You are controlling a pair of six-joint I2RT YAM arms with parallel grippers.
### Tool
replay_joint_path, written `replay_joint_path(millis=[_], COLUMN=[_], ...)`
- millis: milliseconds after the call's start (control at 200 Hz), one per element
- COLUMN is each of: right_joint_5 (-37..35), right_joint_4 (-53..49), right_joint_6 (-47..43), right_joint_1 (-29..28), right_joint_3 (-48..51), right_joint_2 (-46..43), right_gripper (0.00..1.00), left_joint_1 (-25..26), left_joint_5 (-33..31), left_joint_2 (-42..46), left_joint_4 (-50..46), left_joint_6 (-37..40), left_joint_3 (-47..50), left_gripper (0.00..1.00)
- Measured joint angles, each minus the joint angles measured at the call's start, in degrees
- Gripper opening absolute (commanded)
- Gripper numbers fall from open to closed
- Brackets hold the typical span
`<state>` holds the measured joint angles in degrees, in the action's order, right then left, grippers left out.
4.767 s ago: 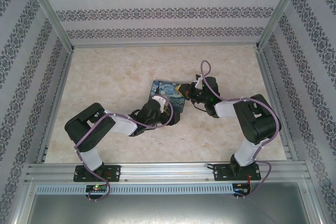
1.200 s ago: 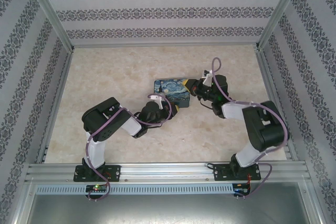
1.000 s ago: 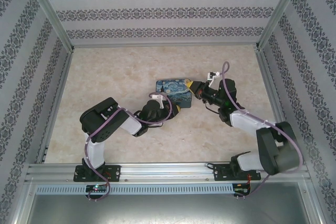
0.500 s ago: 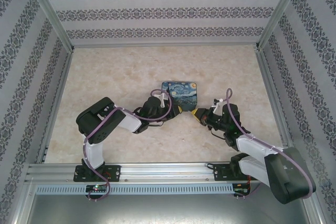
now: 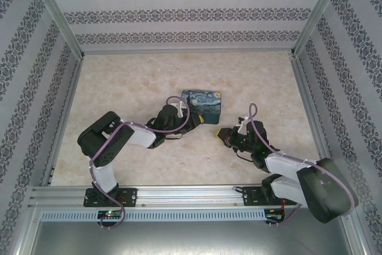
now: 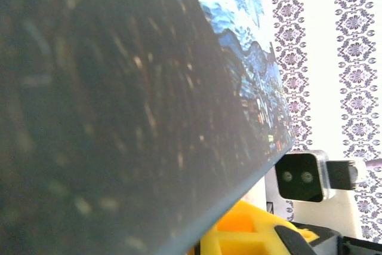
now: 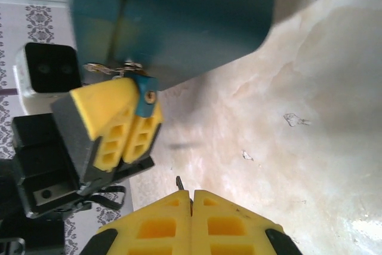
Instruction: Unlock the padlock with the key
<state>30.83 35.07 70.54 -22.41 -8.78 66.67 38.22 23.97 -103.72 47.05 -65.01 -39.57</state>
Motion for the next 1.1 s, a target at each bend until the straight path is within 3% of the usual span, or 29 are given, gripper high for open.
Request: replay_joint_path(millis=[380,1104], right_joint_5=[-2.32,-5.33], right_joint_4=[3.17,12.37], right_joint_6=[0.28,5.86], right_joint_1=[-5.97,-5.99], right_joint_3=[-3.43,-9.51], right_joint_2=[6.05,16.0], right_gripper=[0.0,0.0], left_joint_1=[-3.43,-3.43], left_joint_5=[1.31,3.5], left_joint_2=[2.6,1.03], left_joint_4=[-0.26,10.84], left_joint_6=[-0.04,-10.05], left_joint_3=[3.1,5.07], left_gripper=[0.0,0.0])
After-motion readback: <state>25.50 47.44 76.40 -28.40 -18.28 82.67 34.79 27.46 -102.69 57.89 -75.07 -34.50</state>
